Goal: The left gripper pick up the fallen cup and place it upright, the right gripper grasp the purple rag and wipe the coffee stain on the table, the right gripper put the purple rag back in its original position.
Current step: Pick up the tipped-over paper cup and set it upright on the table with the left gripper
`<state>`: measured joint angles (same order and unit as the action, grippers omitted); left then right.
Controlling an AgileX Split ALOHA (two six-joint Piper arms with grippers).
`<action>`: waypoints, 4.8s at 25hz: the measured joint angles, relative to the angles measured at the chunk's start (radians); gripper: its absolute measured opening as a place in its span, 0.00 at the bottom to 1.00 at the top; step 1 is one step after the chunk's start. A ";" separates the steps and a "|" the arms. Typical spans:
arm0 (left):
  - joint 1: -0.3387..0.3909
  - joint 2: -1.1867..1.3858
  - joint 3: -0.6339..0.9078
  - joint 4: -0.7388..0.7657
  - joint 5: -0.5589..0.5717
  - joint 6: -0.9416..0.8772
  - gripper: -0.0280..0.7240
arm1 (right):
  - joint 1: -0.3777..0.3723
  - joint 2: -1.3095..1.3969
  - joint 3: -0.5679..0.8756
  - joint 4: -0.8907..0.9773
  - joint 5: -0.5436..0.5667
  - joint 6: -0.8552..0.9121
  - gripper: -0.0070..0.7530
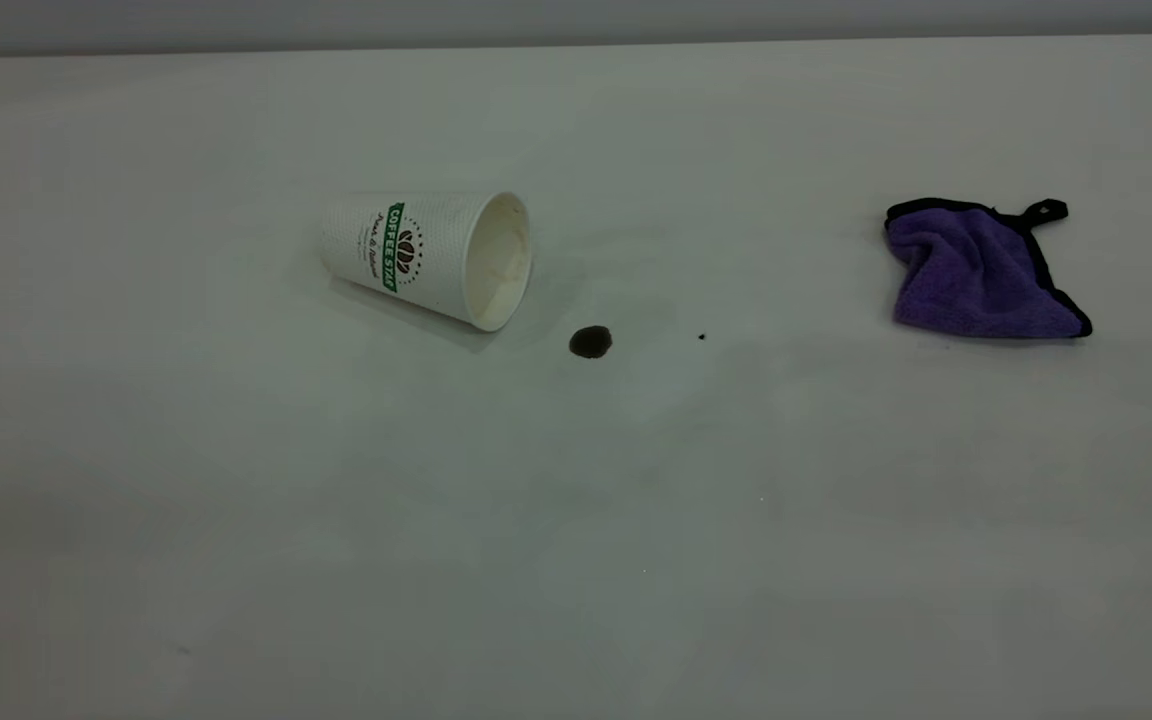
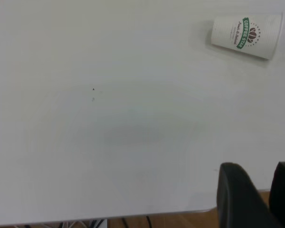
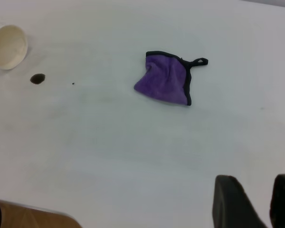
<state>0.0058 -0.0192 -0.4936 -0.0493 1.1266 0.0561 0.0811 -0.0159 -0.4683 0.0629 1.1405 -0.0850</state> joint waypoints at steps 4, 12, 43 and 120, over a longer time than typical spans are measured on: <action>0.000 0.000 0.000 0.000 0.000 0.000 0.36 | 0.000 0.000 0.000 0.000 0.000 0.000 0.32; 0.000 0.000 0.000 0.000 0.000 0.000 0.36 | 0.000 0.000 0.000 0.000 0.000 0.000 0.32; 0.000 0.108 -0.024 0.057 -0.039 -0.076 0.36 | 0.000 0.000 0.000 0.000 0.000 0.000 0.32; -0.709 2.517 -1.150 1.062 -0.274 -0.680 0.26 | 0.000 0.000 0.000 0.000 0.000 0.000 0.32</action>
<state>-0.7031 2.4979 -1.6440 1.0124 0.8526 -0.6242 0.0811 -0.0159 -0.4683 0.0629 1.1405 -0.0850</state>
